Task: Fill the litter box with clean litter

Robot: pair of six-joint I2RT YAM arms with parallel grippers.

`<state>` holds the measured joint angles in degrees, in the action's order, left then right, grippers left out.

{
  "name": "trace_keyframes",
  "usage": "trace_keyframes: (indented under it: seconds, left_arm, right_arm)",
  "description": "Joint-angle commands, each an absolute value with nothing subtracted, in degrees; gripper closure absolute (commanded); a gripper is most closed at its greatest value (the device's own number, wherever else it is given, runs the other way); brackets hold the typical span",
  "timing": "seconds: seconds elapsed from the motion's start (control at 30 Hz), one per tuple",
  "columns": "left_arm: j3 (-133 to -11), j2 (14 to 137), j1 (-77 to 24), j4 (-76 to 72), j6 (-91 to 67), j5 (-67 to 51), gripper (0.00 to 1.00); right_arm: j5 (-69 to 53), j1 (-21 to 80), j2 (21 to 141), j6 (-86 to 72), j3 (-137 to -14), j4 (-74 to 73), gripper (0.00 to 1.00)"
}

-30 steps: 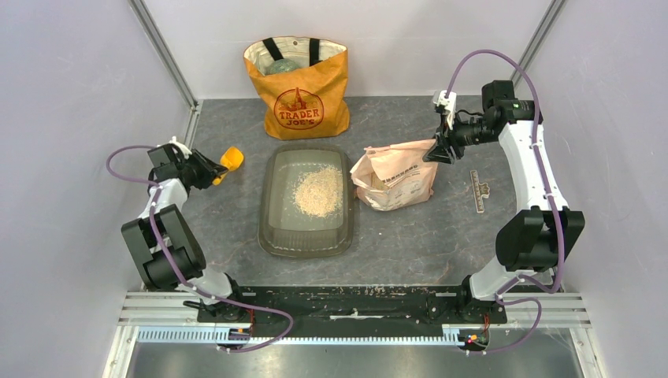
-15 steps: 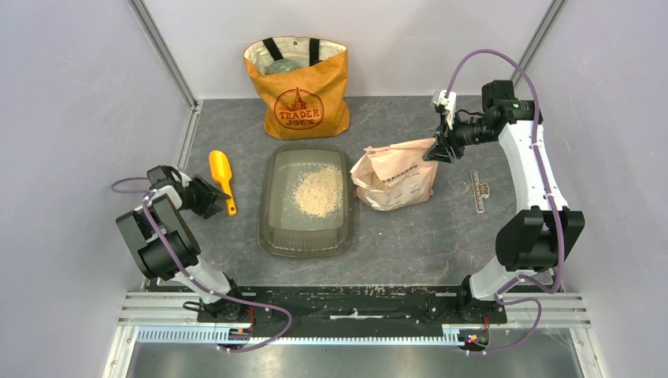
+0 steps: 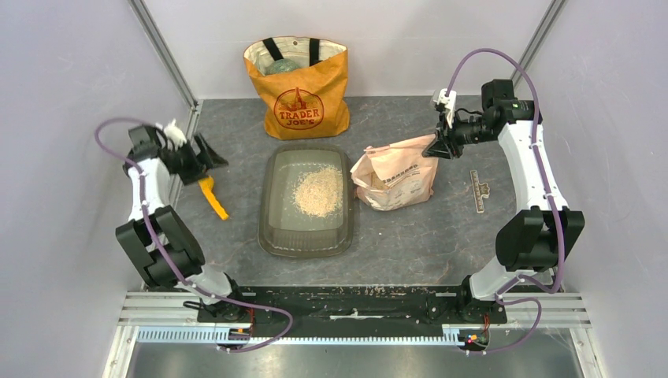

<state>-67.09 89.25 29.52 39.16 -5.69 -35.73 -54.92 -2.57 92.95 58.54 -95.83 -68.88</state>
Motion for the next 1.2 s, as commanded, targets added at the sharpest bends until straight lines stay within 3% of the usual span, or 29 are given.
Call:
trace_keyframes:
  seconds: [0.0, 0.07, 0.3, 0.53, 0.77, 0.97, 1.17]
  left_arm:
    - [-81.51, 85.98, 20.99, 47.21, 9.35, -40.89, 0.12]
    - [-85.58, 86.73, 14.63, 49.13, 12.23, -43.29, 0.12]
    - [-83.69, 88.22, -11.98, 38.83, 15.50, -46.26, 0.11]
    - [-84.45, 98.12, -26.34, 24.16, 18.46, -43.94, 0.10]
    - [-86.84, 104.28, -32.78, 21.99, 22.26, -47.95, 0.09]
    - [-81.23, 104.46, -35.50, 8.19, 18.09, -51.26, 0.08]
    - [-74.73, 100.35, -35.77, 7.12, 26.96, -53.26, 0.08]
  right_arm:
    - [-57.48, -1.93, 90.87, 57.72, -97.42, -66.26, 0.81]
    - [-57.35, -2.02, 90.28, 57.89, -96.88, -65.92, 1.00]
    - [-58.59, -6.99, 87.36, 56.03, -95.15, -66.05, 1.00]
    - [-59.33, -10.71, 85.96, 59.62, -92.45, -68.82, 1.00]
    - [-59.43, -11.11, 84.72, 58.63, -91.07, -68.66, 1.00]
    - [-59.00, -11.14, 84.17, 57.30, -91.30, -68.11, 1.00]
    - [-59.22, -11.33, 84.96, 57.43, -93.09, -69.04, 1.00]
